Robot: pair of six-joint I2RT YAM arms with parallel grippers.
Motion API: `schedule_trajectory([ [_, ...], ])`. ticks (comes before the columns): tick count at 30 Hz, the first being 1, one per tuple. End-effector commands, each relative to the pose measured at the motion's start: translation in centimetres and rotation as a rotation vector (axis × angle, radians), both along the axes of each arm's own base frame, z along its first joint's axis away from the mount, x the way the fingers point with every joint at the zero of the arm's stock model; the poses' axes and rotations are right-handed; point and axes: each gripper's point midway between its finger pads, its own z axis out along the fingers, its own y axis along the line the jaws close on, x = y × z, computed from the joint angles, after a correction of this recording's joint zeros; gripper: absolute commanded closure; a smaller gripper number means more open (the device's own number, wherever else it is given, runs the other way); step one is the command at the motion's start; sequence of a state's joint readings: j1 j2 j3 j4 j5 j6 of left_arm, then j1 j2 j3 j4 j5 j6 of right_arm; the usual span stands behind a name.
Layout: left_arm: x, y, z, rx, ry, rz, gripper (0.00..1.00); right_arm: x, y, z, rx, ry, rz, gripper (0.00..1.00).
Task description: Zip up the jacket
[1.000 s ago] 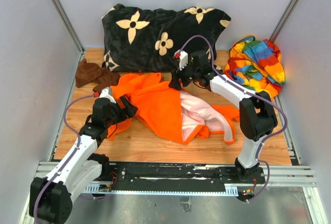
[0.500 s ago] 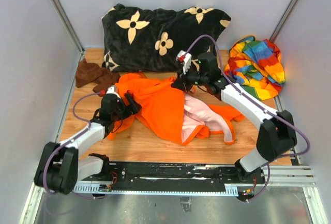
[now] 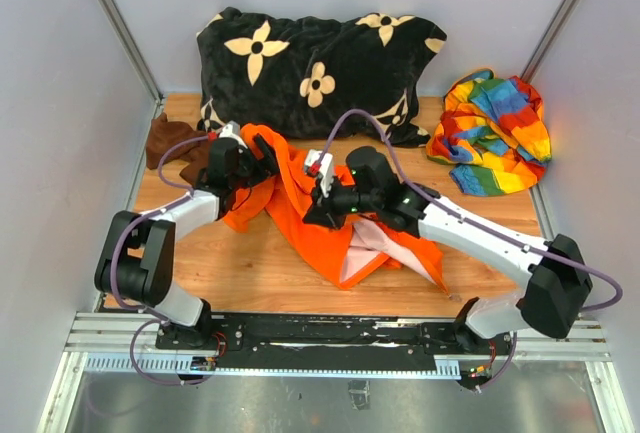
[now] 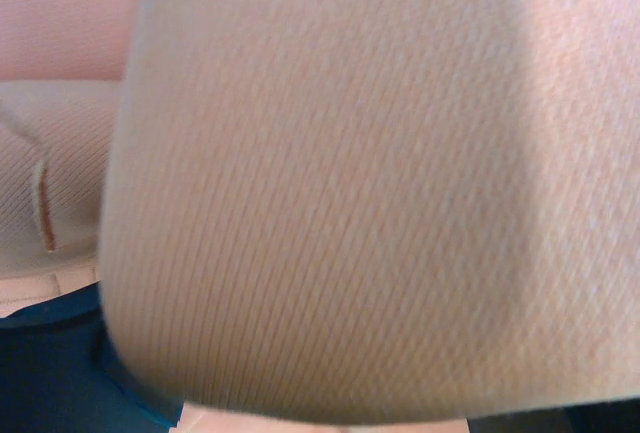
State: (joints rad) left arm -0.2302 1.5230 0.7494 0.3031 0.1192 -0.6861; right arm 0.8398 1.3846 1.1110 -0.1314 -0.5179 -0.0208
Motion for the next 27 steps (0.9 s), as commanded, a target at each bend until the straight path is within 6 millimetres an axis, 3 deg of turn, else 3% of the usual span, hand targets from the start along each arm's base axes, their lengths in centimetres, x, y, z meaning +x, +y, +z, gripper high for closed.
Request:
schedule_trajectory([
  [1, 1.0, -0.1, 4.8, -0.044, -0.146, 0.003, 0.08, -3.0, 3.3, -2.2, 0.001, 0.075, 0.046, 0.95],
  [5, -1.9, 2.3, 4.3, 0.022, -0.140, 0.075, 0.07, -3.9, 5.4, -6.2, -0.085, 0.189, 0.061, 0.93],
  [8, -4.4, 4.1, 3.4, 0.079, -0.109, 0.120, 0.06, -4.5, 6.1, -7.5, -0.130, 0.231, 0.083, 0.87],
  [11, -6.5, 5.4, 3.2, 0.120, -0.096, 0.148, 0.06, -4.6, 6.0, -7.4, -0.148, 0.235, 0.084, 0.78],
  [14, -8.4, 6.4, 2.9, 0.149, -0.064, 0.170, 0.06, -4.9, 5.4, -6.2, -0.158, 0.222, 0.102, 0.61],
  [17, -10.1, 6.5, 3.9, 0.147, -0.072, 0.151, 0.06, -5.5, 3.7, -5.1, -0.191, 0.207, 0.110, 0.46],
  [21, -12.2, 5.4, 5.8, 0.096, -0.098, 0.084, 0.06, -5.0, 0.7, -3.3, -0.178, 0.181, 0.074, 0.34],
  [27, -14.6, 1.7, 6.8, -0.009, -0.099, -0.051, 0.05, -1.3, -5.6, -3.6, -0.178, 0.170, -0.151, 0.26],
])
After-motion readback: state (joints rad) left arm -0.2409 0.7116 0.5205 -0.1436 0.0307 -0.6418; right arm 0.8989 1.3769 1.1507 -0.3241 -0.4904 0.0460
